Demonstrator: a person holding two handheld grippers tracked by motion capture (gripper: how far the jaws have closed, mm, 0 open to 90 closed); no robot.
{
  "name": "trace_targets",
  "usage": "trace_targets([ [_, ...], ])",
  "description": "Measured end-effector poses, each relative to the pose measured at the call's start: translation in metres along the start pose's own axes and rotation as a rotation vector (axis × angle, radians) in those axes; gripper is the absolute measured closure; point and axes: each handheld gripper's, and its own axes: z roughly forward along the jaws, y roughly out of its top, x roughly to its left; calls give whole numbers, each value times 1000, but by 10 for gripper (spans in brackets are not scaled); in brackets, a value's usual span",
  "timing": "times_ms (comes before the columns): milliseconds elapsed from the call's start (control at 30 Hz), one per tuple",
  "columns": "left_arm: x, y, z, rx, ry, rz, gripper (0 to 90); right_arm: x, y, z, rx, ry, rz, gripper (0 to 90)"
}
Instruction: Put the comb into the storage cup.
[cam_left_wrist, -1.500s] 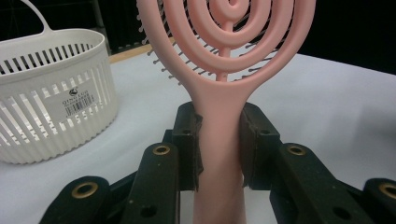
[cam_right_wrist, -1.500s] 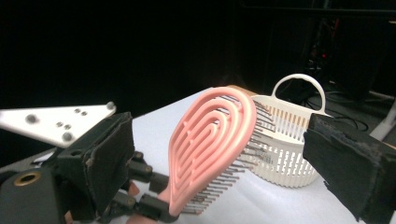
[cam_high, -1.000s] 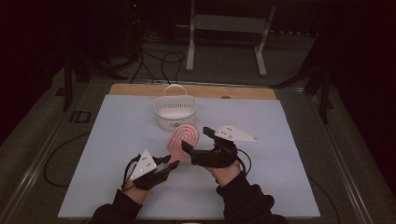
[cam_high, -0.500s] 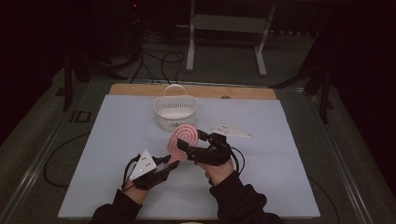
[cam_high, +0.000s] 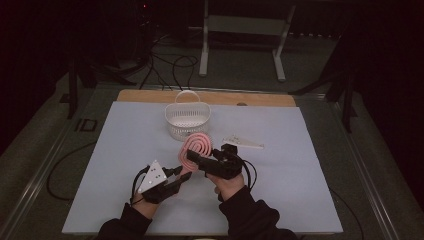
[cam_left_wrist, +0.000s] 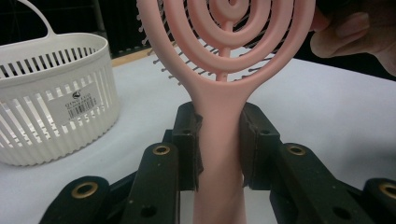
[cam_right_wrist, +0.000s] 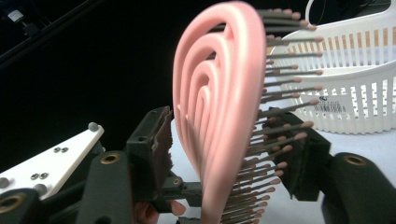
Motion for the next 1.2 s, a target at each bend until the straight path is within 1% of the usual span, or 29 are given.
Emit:
trace_targets([
  [33, 0, 0, 0, -2, 4, 4, 717, 0, 0, 0, -2, 2, 0, 456],
  [67, 0, 0, 0, 0, -4, 1, 717, 0, 0, 1, -1, 3, 3, 474],
  [167, -1, 0, 1, 0, -5, 4, 717, -1, 0, 2, -1, 8, 10, 536],
  [300, 0, -1, 1, 2, -4, -5, 717, -1, 0, 3, 17, 6, -5, 558],
  [333, 1, -1, 1, 3, -11, -11, 717, -1, 0, 3, 22, 5, -9, 579],
  [400, 1, -1, 1, 3, -10, -8, 716, -1, 0, 3, 24, 2, -10, 587],
  [433, 1, 0, 1, 5, -23, -16, 716, -1, 0, 3, 26, 4, -11, 592],
  [467, 1, -1, 2, 8, -25, -16, 715, -1, 0, 3, 28, 13, -19, 612],
  [567, 1, -1, 2, 9, -29, -19, 715, 1, -1, 3, 36, 25, -33, 625],
  [633, 1, 0, 2, 6, -32, -21, 714, 0, 0, 3, 33, 30, -33, 632],
  [767, 1, 1, 1, 2, -37, -23, 712, 0, 0, 2, 23, 32, -39, 640],
  [900, 1, 1, 2, 1, -41, -30, 711, 1, 1, 1, 15, 32, -58, 645],
  [1033, 0, 1, 3, -2, -51, -46, 709, 5, 1, 1, 13, 26, -105, 646],
  [1100, 1, 2, 3, -7, -58, -72, 703, 6, 2, 1, 10, 25, -125, 646],
  [1167, 3, 0, 3, -14, -73, -99, 692, 7, 2, 1, 12, 25, -134, 647],
  [1200, 4, 0, 2, -15, -74, -106, 669, 7, 2, 1, 11, 20, -139, 647],
])
